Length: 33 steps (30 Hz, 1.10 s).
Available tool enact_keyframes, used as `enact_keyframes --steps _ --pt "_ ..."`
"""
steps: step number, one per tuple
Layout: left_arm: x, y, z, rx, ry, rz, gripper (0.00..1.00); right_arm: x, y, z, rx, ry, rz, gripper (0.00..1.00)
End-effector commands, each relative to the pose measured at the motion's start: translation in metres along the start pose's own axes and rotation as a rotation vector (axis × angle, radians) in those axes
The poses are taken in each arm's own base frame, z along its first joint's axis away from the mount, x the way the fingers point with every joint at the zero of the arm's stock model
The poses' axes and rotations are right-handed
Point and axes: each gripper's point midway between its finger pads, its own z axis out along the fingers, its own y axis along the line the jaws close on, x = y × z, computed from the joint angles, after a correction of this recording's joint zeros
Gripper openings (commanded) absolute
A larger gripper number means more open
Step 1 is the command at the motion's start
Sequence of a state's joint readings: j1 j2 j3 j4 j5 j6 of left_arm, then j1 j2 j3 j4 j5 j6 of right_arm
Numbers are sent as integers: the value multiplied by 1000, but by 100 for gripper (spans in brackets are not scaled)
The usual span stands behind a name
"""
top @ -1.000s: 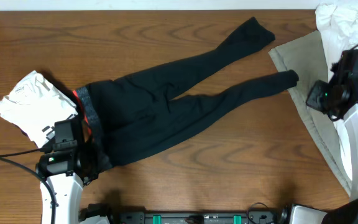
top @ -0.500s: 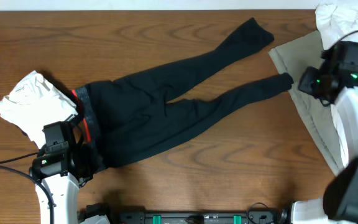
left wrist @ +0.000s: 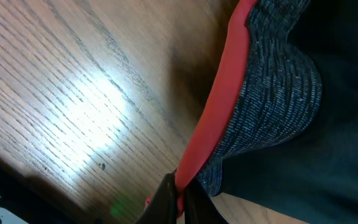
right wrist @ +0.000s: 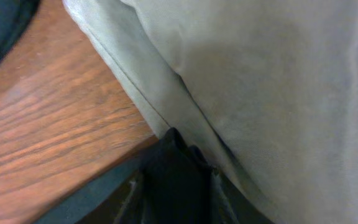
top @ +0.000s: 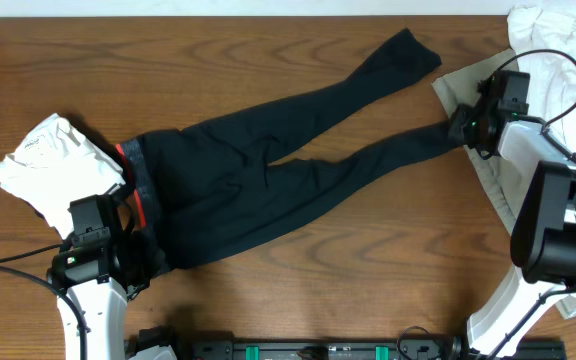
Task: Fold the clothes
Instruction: 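Pull the leg cuff rightward with the right gripper to straighten the leg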
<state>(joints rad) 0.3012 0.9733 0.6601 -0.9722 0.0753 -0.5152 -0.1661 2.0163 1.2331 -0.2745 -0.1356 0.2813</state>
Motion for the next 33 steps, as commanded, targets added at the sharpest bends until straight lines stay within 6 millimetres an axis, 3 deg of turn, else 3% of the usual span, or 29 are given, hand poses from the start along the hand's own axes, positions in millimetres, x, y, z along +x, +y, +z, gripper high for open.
enact_keyframes --steps 1,3,8,12,15,17,22,26,29,33 --pt "0 2 0 -8 0 10 6 11 3 11 -3 31 16 17" --pt "0 2 0 -7 0 10 6 13 5 11 -12 37 16 1" --pt "0 2 0 -7 -1 10 6 -4 35 -14 -151 5 -15 1" --pt "0 2 0 -7 -1 10 6 -26 77 -69 -343 -30 -58 1" --pt "0 2 0 -7 -1 10 6 -26 82 -115 -355 -32 -123 1" --pt "0 2 0 -7 -1 10 6 -18 60 -143 -235 -23 -140 1" --pt "-1 2 0 -4 -6 10 6 22 -26 -197 180 80 -65 2" --pt "-4 0 0 3 -16 11 6 49 -76 -223 410 176 -36 14" --pt "-4 0 0 3 -16 11 6 48 -96 -228 502 162 30 14" --pt "-3 0 0 1 -13 11 6 46 -98 -227 475 146 90 15"
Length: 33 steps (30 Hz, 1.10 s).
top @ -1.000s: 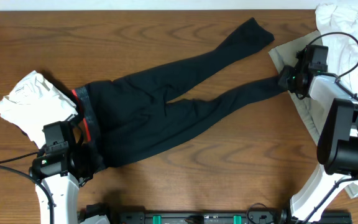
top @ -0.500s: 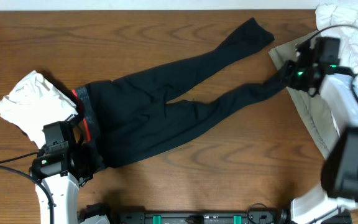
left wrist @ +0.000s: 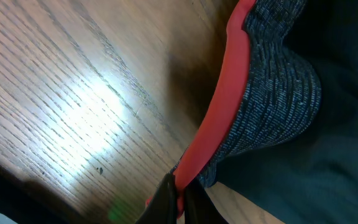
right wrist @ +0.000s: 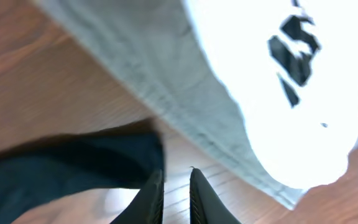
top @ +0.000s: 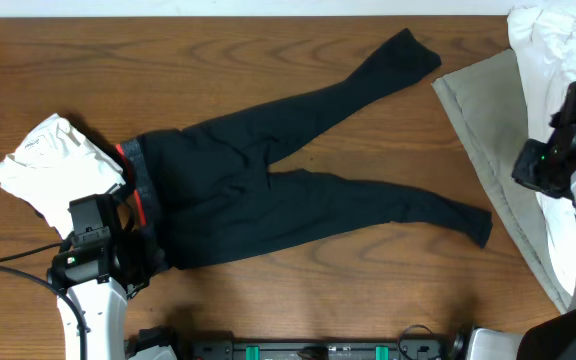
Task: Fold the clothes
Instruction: 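Pull the leg cuff rightward with the right gripper to straighten the leg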
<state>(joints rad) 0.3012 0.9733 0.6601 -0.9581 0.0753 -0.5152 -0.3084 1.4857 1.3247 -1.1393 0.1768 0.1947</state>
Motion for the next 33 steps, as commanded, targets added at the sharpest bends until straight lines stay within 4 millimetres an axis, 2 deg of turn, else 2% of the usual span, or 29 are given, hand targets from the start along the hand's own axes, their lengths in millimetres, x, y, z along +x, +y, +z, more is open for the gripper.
enact_keyframes --steps 1,4,7,10,17,24,33 --pt "0 2 0 -7 -1 11 6 0 -11 5 38 7 53 15" --pt "0 2 0 -7 -1 11 6 2 -3 5 -10 19 45 18" --pt "0 2 0 -7 -1 11 6 9 9 6 -77 51 24 25" --pt "0 2 0 -7 -1 11 6 19 15 12 -105 98 21 27" --pt "0 2 0 -7 0 11 6 48 23 50 -114 211 78 30" --pt "1 3 0 -9 3 11 6 61 27 88 -111 191 172 31" --pt "1 3 0 -9 3 11 6 91 27 120 -100 212 213 33"
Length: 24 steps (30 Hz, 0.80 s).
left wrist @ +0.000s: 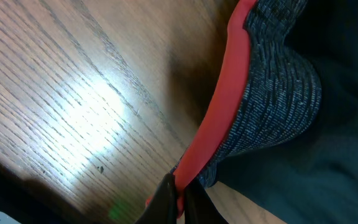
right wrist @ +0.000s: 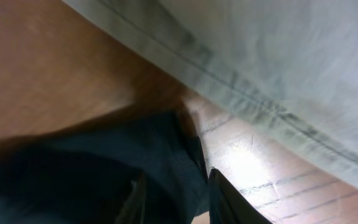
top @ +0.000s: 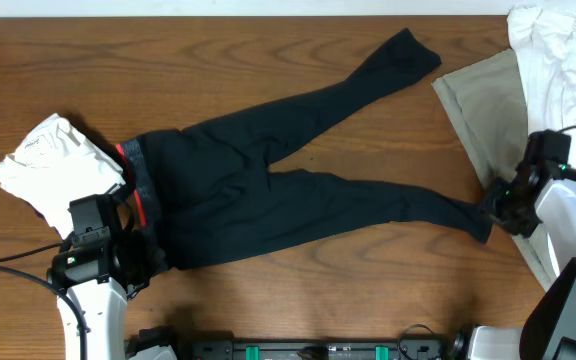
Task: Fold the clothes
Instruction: 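Pull the leg cuff rightward with the right gripper to straighten the leg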
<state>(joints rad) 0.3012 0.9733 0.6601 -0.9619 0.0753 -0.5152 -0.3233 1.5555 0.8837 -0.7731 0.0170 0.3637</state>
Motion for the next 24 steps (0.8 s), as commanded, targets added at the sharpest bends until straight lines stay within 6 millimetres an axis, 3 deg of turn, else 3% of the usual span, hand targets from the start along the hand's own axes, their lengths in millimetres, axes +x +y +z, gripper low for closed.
enact_keyframes --steps 1,13,14,16,20,24 --pt "0 2 0 -7 -1 11 6 12 -6 12 9 29 46 33" --pt "1 3 0 -9 3 11 6 17 -7 21 8 25 46 30" --pt "1 3 0 -9 3 11 6 17 -7 21 8 25 46 26" --pt "1 3 0 -9 3 11 6 17 -7 21 9 26 46 4" --pt "1 3 0 -9 3 11 6 16 -6 22 1 23 46 1" --pt "1 3 0 -9 3 10 6 2 9 17 -73 -21 20 1"
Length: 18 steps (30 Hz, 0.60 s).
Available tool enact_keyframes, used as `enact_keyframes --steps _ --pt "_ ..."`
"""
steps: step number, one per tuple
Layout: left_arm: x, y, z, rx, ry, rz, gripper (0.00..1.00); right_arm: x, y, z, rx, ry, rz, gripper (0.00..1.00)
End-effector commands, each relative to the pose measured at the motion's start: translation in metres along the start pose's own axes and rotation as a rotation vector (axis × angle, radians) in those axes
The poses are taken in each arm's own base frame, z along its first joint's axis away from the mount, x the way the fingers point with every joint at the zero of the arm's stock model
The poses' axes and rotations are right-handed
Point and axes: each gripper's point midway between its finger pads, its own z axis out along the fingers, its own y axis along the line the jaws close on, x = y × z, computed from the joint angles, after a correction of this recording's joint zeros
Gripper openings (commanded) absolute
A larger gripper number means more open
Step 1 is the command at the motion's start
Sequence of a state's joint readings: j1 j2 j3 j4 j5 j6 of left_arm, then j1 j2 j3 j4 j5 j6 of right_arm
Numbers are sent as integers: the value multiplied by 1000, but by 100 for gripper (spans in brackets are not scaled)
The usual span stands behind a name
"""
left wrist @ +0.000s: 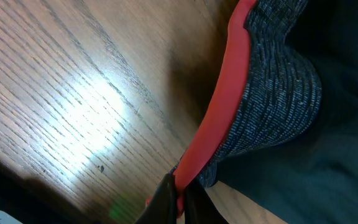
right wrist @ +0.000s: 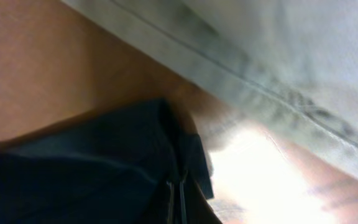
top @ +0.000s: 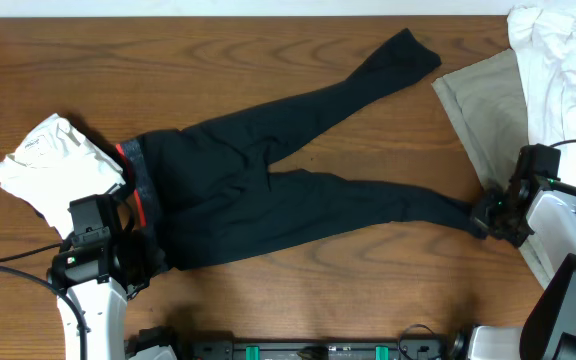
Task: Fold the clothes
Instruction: 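Pull the leg cuff rightward with the right gripper to straighten the leg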
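Note:
Dark leggings (top: 268, 190) lie spread across the wooden table (top: 218, 50), with the grey waistband and its red trim (left wrist: 219, 118) at the left and both legs reaching right. My left gripper (top: 140, 266) is shut on the red trim at the waistband's near corner, and the left wrist view shows its fingertips (left wrist: 178, 200) pinching it. At the end of the near leg, my right gripper (top: 488, 216) is shut on the cuff (right wrist: 185, 155), with dark cloth between its fingers (right wrist: 175, 198).
A crumpled white garment (top: 43, 160) lies at the left beside the waistband. A khaki garment (top: 483, 110) lies at the right, its hem (right wrist: 260, 93) just beyond the cuff. A white shirt (top: 558, 70) is heaped at the far right corner.
My right gripper stood open astride the near leg's cuff and is now shut on it. The left gripper and the leggings have not moved.
First my right gripper held the near leg's cuff up by the khaki garment. Then the leg lay lower and straighter, released, with the gripper off to the right. It then stood open at the cuff and now grips it. My left gripper held the waistband throughout.

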<state>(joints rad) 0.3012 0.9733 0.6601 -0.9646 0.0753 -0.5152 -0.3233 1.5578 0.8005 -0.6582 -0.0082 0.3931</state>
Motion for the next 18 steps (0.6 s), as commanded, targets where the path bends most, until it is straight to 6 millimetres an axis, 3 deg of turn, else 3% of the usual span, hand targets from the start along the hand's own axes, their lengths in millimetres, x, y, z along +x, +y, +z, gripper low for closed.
enact_keyframes --steps 1,3,7,11,14,18 --pt "0 2 0 -8 0 10 6 -10 11 -4 -58 -19 -11 1" --pt "0 2 0 -7 0 10 6 -31 25 -21 -105 -76 -38 1" --pt "0 2 0 -7 0 10 6 -82 51 -75 -173 -216 -146 1" --pt "0 2 0 -7 0 10 6 -121 51 -127 -139 -330 -164 1" --pt "0 2 0 -7 0 10 6 -126 41 -144 -111 -333 -160 1" --pt "0 2 0 -7 -1 10 6 -114 21 -137 -51 -265 -137 1"
